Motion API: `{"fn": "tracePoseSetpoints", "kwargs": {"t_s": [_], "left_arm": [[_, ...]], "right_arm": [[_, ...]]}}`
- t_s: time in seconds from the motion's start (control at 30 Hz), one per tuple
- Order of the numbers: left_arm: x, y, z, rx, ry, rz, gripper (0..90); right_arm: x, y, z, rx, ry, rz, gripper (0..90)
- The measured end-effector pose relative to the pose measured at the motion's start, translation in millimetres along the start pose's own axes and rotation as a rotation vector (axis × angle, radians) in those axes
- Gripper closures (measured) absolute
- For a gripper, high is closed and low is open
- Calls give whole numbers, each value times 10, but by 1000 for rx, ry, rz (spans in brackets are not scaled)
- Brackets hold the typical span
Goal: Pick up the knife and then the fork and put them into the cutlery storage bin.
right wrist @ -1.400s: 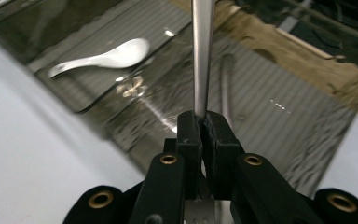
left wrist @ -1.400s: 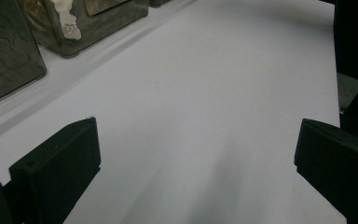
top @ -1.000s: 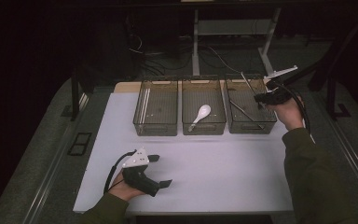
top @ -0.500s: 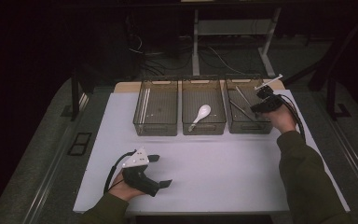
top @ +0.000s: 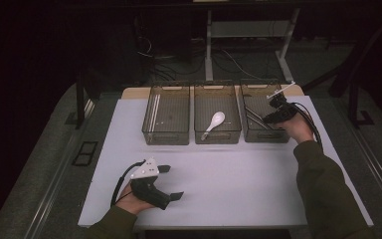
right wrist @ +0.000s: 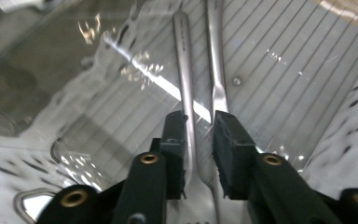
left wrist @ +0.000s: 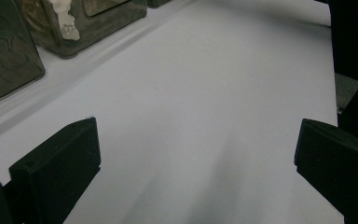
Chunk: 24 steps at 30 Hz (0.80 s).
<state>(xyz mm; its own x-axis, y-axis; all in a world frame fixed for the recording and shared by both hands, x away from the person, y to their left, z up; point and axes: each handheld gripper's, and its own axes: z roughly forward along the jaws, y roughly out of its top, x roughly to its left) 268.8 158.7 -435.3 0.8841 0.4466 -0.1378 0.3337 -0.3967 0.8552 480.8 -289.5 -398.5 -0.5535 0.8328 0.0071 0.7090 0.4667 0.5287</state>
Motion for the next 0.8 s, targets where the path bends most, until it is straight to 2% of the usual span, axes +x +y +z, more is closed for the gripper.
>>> {"fn": "tracePoseSetpoints", "kwargs": {"t_s": [0.23, 0.3, 0.37, 0.57, 0.8], "left_arm": [[0, 3, -4, 2, 4, 1, 0], [0, 6, -4, 2, 6, 3, 0], [0, 4, 1, 1, 5, 3, 0], [7, 11, 13, 7, 5, 2, 0], [9, 14, 6, 5, 5, 5, 0]], "right_arm": [[-65, -70, -164, -141, 83, 106, 571], [-68, -102, -214, -173, 89, 116, 526], [-59, -136, -262, -198, 87, 122, 476], [5, -224, -365, -253, 110, 103, 405], [128, -356, -465, -306, 148, 75, 352]]}}
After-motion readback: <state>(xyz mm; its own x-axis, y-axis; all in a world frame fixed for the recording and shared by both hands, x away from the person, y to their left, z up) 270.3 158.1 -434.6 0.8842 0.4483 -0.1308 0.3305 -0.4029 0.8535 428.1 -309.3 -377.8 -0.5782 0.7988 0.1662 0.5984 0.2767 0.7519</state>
